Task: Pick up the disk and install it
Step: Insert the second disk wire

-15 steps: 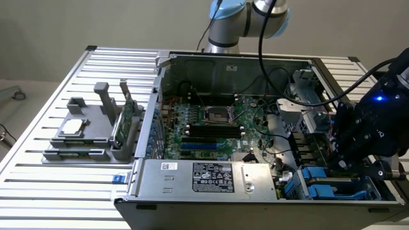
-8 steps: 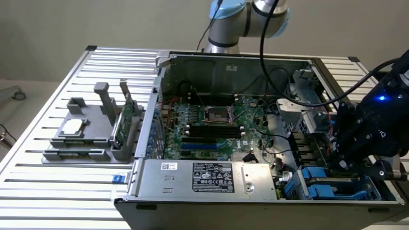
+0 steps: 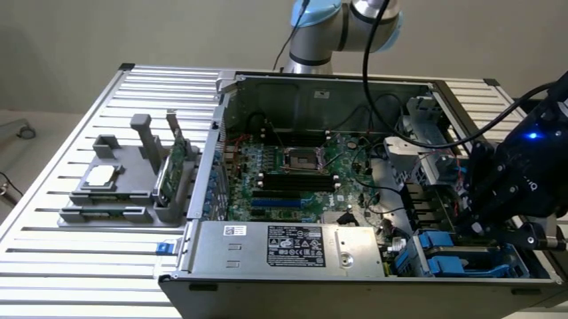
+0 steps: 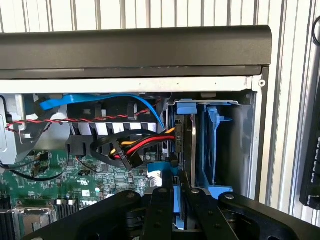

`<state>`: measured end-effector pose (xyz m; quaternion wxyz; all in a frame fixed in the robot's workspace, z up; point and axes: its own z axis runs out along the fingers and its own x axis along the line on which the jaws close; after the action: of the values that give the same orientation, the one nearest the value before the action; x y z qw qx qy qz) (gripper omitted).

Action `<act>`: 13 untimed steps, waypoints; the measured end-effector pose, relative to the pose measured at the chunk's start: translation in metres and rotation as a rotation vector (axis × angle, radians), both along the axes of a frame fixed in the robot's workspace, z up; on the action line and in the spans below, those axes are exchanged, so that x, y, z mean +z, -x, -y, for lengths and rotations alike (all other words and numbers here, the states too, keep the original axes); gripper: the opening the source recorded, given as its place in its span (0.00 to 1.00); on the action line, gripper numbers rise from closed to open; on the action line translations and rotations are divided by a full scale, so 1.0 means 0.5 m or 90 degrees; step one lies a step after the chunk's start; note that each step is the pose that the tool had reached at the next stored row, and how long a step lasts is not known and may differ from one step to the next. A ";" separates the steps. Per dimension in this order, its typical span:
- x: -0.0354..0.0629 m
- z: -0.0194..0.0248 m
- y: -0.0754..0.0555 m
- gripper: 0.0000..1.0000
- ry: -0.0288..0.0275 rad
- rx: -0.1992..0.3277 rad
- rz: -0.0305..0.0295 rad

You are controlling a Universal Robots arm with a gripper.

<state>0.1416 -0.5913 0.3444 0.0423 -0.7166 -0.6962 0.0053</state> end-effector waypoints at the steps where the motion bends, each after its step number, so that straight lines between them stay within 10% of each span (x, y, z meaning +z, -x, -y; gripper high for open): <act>1: 0.000 0.0002 -0.001 0.16 0.0000 -0.001 -0.0011; 13: 0.001 0.0105 -0.013 0.16 0.0000 -0.006 -0.0203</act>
<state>0.1481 -0.5966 0.3448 0.0534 -0.7197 -0.6921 0.0165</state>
